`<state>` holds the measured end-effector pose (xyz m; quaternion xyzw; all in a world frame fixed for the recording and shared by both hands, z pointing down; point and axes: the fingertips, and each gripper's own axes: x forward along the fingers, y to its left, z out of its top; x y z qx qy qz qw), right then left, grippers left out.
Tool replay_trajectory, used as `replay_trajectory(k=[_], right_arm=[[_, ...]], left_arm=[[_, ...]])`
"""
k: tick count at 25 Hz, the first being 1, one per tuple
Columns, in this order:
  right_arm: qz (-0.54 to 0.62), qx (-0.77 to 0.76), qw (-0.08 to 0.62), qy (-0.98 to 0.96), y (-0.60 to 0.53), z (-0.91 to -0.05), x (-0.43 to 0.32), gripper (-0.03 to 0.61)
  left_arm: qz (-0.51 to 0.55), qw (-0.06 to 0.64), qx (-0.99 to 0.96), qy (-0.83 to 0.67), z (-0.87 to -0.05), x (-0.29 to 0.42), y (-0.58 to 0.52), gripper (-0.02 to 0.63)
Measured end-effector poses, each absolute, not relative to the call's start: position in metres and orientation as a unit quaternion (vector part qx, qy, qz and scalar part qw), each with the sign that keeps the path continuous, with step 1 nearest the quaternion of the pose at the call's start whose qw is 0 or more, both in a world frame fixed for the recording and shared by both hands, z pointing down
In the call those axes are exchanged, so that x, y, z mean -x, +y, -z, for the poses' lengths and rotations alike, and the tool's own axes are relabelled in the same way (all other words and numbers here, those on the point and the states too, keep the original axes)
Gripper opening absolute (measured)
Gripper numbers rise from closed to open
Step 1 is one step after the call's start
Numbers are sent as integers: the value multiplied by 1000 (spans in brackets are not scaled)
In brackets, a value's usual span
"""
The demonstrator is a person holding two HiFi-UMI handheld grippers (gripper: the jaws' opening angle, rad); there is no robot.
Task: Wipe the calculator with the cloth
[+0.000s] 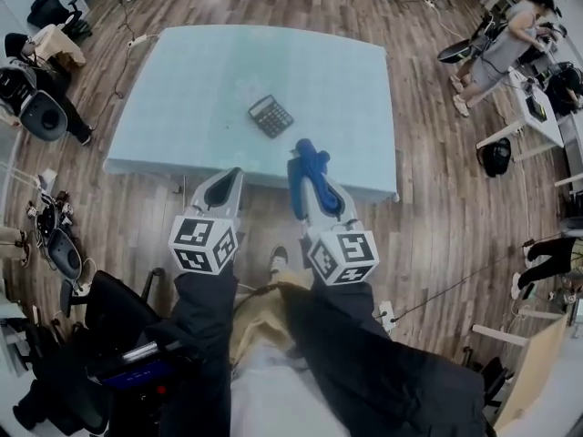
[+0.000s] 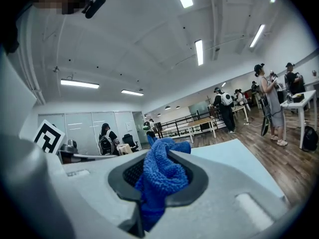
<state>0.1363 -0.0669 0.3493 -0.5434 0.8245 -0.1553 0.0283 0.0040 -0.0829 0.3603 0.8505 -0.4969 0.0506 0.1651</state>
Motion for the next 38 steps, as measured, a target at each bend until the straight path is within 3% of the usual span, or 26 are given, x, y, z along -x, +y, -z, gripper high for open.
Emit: replay_trajectory(k=[22,38], right_arm=[[240,560,-36,792,-181,-429,-76,57],[291,545,-69,783,-236,-502,-75,57]], left_arm=[[-112,265,-831,-476,-466,41,-200,-2],[-156,324,-807,-469,-546,20,-236,-2]])
